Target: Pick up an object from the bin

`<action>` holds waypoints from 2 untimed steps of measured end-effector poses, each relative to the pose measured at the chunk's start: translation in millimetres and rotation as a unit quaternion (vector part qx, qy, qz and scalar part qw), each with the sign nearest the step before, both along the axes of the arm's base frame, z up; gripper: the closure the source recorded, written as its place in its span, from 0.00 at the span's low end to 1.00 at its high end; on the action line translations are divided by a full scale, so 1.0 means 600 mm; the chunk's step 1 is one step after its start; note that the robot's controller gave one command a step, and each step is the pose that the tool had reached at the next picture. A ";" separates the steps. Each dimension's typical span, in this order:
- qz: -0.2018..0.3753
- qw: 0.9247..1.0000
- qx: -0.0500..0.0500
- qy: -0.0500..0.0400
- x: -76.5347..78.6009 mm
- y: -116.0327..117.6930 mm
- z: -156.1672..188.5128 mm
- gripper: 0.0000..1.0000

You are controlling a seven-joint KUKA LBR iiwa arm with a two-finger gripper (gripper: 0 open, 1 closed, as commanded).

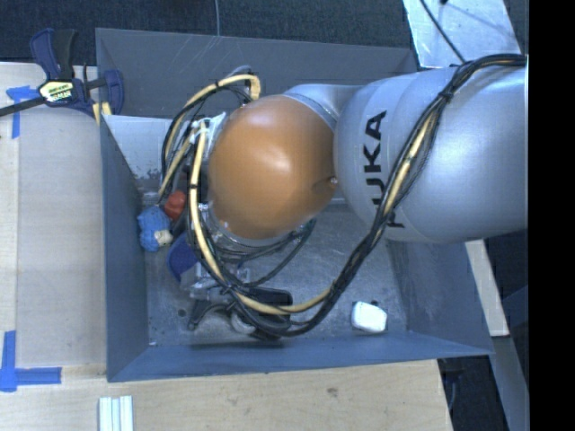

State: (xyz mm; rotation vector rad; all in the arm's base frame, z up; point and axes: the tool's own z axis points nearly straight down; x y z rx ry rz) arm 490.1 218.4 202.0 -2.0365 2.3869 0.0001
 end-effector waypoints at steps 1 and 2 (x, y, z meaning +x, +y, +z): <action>-0.022 1.000 -0.003 0.003 0.020 -0.210 -0.090 1.00; 0.318 0.948 0.001 -0.007 0.029 -0.255 -0.186 1.00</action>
Offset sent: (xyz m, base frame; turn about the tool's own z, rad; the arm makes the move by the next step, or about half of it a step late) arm 0.0115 -0.1204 -0.0517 0.0329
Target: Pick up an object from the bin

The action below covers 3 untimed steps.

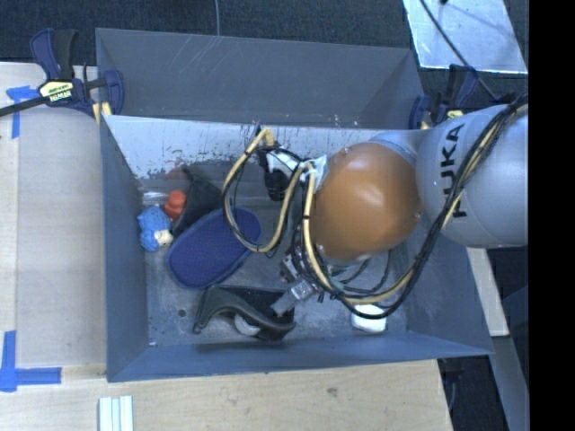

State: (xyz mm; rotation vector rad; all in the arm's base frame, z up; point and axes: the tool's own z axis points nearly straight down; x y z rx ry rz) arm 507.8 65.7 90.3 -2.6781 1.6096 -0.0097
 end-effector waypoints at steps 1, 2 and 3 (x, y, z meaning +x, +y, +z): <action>0.014 1.000 -0.004 0.002 0.038 0.016 0.317 1.00; 0.009 1.000 -0.004 0.011 0.013 0.155 0.106 1.00; 0.249 0.968 -0.004 -0.001 -0.024 0.144 0.039 1.00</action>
Offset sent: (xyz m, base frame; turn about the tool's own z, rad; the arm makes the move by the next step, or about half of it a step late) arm 0.0210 0.0085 0.1858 -0.0296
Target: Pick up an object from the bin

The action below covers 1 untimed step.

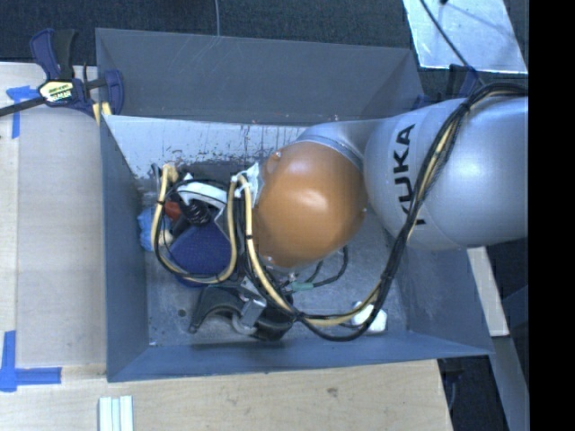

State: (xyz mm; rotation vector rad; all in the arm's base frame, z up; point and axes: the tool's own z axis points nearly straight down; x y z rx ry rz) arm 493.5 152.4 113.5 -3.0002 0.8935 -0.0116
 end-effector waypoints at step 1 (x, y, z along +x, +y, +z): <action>0.101 0.995 -0.003 -0.004 0.007 -0.006 -0.008 1.00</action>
Offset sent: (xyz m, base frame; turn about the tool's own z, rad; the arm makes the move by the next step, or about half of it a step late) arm 0.0094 -0.0075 -0.0435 -0.5666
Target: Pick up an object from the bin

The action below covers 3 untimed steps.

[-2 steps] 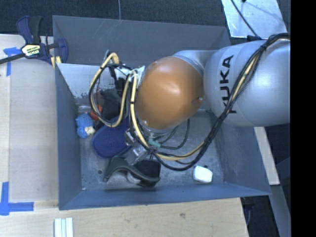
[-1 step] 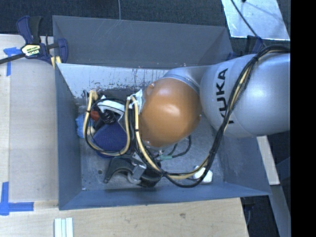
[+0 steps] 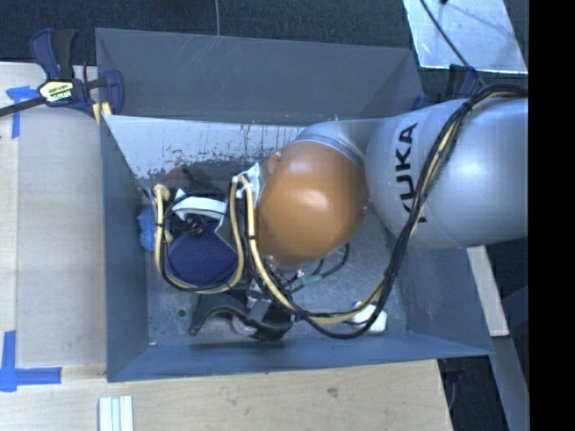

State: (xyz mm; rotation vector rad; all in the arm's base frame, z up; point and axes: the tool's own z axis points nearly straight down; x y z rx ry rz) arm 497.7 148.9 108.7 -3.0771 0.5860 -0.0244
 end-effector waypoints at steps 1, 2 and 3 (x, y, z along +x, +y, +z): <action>0.000 1.000 -0.002 0.008 -0.008 -0.002 -0.008 0.00; -0.081 0.997 0.001 0.011 -0.011 -0.014 -0.061 0.00; -0.080 0.997 0.001 0.011 -0.011 -0.013 -0.059 1.00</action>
Offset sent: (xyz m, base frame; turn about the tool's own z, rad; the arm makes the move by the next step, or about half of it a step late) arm 0.0000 0.0000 0.0000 0.0000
